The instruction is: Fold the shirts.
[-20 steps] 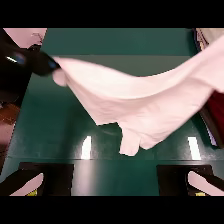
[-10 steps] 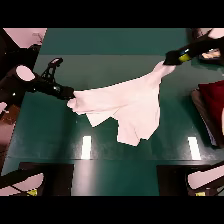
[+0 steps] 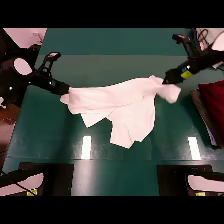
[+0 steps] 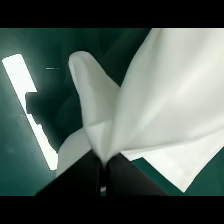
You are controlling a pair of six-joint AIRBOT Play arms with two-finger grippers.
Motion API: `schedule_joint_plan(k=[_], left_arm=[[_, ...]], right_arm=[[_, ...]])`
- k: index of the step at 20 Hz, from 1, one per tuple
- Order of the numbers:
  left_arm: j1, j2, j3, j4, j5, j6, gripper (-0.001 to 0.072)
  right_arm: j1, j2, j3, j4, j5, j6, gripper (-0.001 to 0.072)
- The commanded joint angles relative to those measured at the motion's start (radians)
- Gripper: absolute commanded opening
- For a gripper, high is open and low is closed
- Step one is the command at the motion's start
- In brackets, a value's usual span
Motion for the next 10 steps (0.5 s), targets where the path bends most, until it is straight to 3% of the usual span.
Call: schedule_joint_plan(k=[1,2,3,4,7,10], left_arm=[[0.001,-0.001,0.035,0.015,0.002,0.0,0.0024],[0.001,-0.001,0.035,0.015,0.002,0.0,0.0024],[0.001,-0.001,0.035,0.015,0.0,0.0,0.0024],[0.001,-0.001,0.035,0.014,0.0,0.0,0.0024],[0.001,-0.001,0.035,0.011,-0.004,-0.003,0.0024],[0.001,-0.001,0.034,-0.014,-0.008,-0.003,0.0024]], right_arm=[[-0.002,0.168,-0.171,0.13,0.041,-0.032,0.0019],[-0.003,0.204,-0.204,0.142,0.006,-0.032,0.0063],[-0.003,0.234,-0.232,0.139,-0.035,-0.032,0.0385],[-0.003,0.254,-0.246,0.135,-0.071,-0.032,0.0605],[-0.03,0.254,-0.249,0.136,-0.159,-0.028,0.0602],[-0.118,0.134,-0.25,0.136,-0.182,-0.029,0.0592]])
